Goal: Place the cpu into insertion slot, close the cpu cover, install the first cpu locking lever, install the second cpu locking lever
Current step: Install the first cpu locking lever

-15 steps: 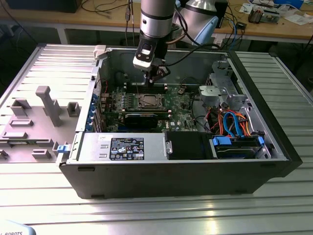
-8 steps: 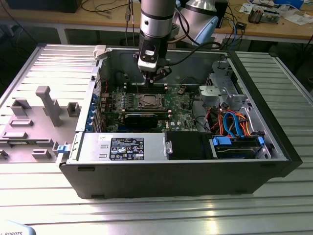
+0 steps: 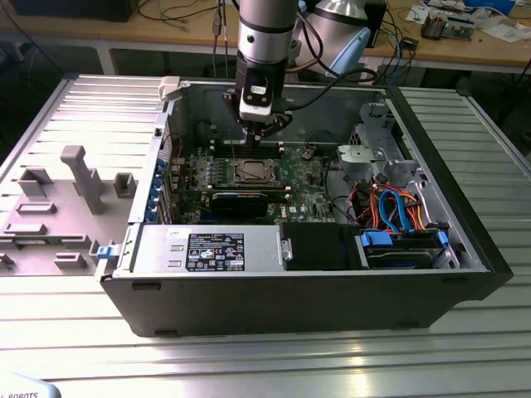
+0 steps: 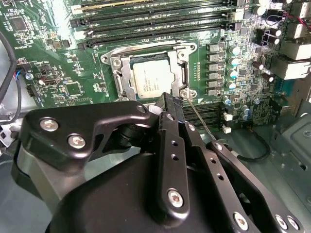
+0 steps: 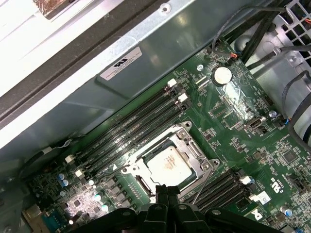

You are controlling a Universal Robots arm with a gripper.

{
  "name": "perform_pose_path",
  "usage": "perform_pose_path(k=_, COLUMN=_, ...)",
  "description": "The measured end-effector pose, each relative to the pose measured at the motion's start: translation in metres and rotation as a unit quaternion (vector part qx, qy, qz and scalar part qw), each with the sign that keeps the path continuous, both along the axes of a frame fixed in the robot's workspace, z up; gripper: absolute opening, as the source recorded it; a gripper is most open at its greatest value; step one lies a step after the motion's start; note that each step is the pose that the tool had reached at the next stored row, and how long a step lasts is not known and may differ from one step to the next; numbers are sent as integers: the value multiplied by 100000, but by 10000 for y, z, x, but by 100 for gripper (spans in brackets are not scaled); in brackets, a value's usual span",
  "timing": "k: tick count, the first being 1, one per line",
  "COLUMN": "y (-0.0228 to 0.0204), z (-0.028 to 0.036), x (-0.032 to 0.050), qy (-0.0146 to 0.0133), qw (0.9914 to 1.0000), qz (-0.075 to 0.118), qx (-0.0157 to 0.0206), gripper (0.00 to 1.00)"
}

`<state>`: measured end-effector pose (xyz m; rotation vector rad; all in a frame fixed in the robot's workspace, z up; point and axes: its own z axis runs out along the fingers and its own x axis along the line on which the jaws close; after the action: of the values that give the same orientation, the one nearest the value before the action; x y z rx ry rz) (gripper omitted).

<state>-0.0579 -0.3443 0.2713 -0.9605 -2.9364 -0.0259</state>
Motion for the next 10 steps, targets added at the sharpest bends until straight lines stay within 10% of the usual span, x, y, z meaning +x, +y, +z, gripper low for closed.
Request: perform_pose_path(k=10, y=0, z=0, x=0, qy=3, qw=100000, qz=35, qx=2, gripper=11)
